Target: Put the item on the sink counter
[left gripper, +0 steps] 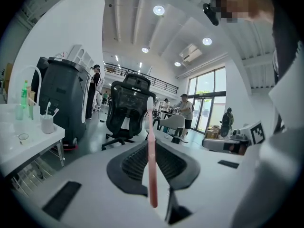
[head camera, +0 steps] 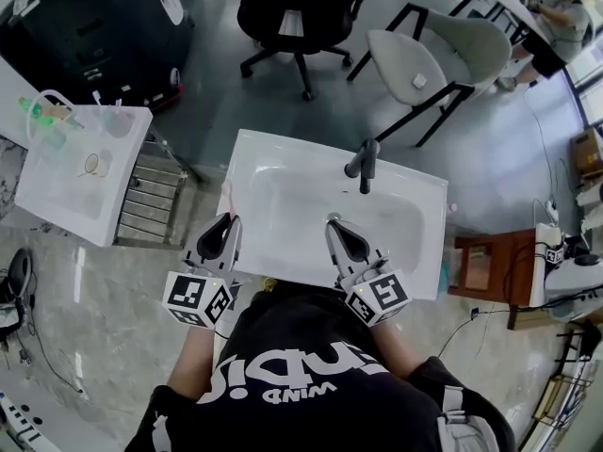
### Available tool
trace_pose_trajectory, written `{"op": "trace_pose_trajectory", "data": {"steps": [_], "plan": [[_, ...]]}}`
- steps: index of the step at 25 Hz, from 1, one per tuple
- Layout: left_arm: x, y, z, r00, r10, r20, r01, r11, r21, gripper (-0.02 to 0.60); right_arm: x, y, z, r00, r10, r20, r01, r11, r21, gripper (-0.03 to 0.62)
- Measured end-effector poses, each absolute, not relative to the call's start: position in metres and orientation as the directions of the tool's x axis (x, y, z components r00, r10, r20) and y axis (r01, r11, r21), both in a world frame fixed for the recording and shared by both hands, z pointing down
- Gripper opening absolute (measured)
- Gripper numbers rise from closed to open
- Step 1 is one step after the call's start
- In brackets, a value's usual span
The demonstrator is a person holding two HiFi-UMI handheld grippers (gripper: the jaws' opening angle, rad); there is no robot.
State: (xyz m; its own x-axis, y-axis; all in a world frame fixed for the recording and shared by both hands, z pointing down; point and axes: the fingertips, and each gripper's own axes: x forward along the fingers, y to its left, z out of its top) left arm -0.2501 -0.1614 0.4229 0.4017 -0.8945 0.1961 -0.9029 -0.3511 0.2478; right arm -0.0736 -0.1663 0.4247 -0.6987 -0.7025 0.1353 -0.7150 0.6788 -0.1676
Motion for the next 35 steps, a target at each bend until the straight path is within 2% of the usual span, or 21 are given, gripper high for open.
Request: {"op": "trace_pose_trajectory", "data": {"steps": [7,17,35], "plan": [[-0.255,-0.197,0.449,0.396,-0.88,0.261,-0.913,-0.348,0.213,0.063,-0.079,-0.187,0.422,-0.691,-0.716,0.104,-0.721,0.67,-0.178,0.015],[-0.258,-0.242,0.516,0.384,-0.824,0.417,-0.923,-0.337,0.184,0.063,-0.081,-0.199,0.433,-0.703,-0.7,0.129,-0.709,0.675,-0.204,0.015],[-0.27,-0.276,0.608,0.303,-0.734,0.607,-0.952,-0.262,0.159,0.063,-0.07,-0.206,0.449,-0.673,-0.721,0.165,-0.736,0.63,-0.247,0.015]]}}
